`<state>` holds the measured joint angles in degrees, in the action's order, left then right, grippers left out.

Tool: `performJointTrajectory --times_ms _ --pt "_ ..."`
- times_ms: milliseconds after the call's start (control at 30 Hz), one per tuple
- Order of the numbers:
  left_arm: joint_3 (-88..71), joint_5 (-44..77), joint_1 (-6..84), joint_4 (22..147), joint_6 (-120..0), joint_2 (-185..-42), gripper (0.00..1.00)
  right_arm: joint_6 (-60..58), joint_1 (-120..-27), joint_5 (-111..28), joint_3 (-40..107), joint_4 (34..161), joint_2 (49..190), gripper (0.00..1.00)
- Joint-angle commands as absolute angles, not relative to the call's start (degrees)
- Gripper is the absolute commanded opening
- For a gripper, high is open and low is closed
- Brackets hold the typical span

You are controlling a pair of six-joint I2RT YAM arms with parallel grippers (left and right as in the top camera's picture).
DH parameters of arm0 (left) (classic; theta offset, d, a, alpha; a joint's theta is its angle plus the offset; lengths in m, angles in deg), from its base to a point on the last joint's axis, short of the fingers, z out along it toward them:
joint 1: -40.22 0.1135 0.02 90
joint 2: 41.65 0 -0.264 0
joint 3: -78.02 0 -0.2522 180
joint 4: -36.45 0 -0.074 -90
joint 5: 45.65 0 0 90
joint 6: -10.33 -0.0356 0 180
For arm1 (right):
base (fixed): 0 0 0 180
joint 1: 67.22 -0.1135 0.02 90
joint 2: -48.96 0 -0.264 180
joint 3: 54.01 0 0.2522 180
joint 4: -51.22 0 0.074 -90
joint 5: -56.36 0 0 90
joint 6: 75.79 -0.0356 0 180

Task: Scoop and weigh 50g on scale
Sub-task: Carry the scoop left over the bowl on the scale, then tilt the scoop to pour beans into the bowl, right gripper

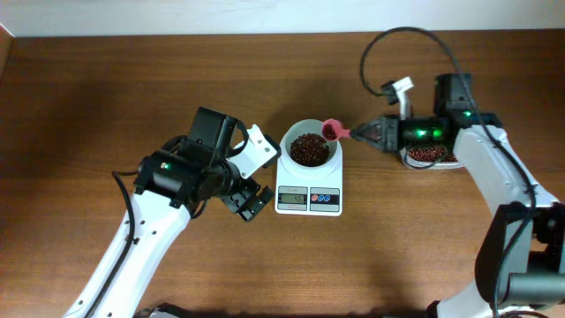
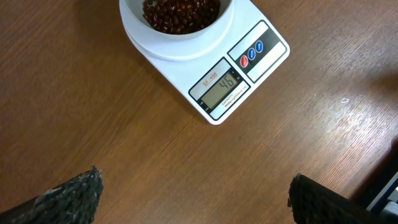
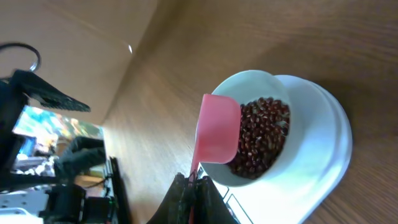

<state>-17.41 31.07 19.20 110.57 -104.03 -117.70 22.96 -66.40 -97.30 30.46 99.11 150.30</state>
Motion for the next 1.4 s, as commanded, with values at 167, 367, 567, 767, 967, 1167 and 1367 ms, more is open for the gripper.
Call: performJointTrajectory --times_ms 167,367,567,767,967,1167,1367 --pt "-17.7 30.24 18.99 110.53 -103.53 -116.63 0.99 32.12 -71.56 -91.84 31.27 95.59 150.59 0.04" --pt "-17.7 30.26 18.99 110.53 -103.53 -116.63 0.99 47.29 -73.98 -91.77 31.27 95.98 150.59 0.04" --pt "-17.7 30.26 18.99 110.53 -103.53 -116.63 0.99 53.54 -75.86 -88.54 28.87 95.94 150.61 0.04" --pt "-17.7 30.26 18.99 110.53 -103.53 -116.63 0.99 54.28 -75.95 -88.43 25.13 92.48 150.61 0.04" --pt "-17.7 30.24 18.99 110.53 -103.53 -116.63 0.99 54.28 -75.77 -88.38 25.07 91.72 150.61 0.04" --pt "-17.7 30.26 18.99 110.53 -103.53 -116.63 0.99 54.3 -75.8 -88.36 25.02 91.54 150.61 0.04" --pt "-17.7 30.24 18.99 110.53 -103.53 -116.63 0.99 54.26 -75.77 -87.82 25.0 91.7 150.61 0.04"
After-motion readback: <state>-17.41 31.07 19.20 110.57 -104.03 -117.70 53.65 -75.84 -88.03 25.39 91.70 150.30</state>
